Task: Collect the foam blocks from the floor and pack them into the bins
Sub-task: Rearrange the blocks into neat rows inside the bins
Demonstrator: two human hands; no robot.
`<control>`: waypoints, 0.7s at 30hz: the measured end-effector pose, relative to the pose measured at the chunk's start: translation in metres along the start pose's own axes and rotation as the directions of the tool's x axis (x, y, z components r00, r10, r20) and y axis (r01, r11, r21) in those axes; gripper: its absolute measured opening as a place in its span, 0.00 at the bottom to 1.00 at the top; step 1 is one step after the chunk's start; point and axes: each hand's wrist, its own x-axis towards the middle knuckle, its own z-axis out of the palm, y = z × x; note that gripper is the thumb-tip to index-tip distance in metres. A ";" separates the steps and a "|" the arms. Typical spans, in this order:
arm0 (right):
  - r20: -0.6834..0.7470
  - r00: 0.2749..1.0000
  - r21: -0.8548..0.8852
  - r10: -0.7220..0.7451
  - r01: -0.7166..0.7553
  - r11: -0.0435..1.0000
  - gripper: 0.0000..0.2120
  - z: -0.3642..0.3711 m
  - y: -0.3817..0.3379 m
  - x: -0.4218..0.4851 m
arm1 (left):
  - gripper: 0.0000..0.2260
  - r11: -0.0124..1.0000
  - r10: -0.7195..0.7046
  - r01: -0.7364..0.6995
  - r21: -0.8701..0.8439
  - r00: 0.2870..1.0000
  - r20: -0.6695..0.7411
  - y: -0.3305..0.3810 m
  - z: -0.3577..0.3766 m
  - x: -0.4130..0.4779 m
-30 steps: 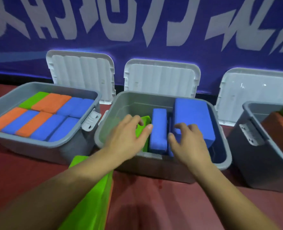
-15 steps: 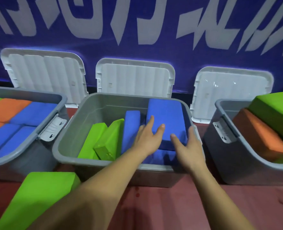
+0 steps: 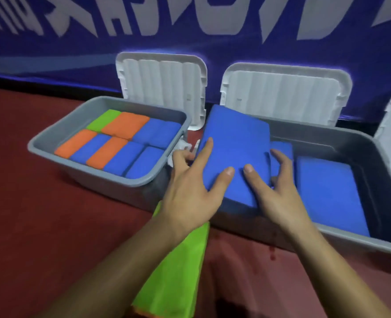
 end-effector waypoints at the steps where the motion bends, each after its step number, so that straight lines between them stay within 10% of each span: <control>1: 0.057 0.998 0.002 -0.009 0.009 1.000 0.39 0.013 -0.002 -0.003 | 0.39 1.000 -0.021 0.021 -0.003 1.000 -0.016 -0.013 -0.013 -0.011; 12: 0.615 0.788 -0.127 -0.033 0.141 0.982 0.56 0.063 -0.001 -0.055 | 0.48 0.924 -0.377 0.383 0.002 0.910 0.173 -0.091 -0.087 -0.074; 21: 0.716 0.658 -0.471 0.233 0.209 0.857 0.51 0.077 0.005 -0.090 | 0.41 0.858 -0.404 0.219 0.465 0.847 0.346 -0.104 -0.079 -0.091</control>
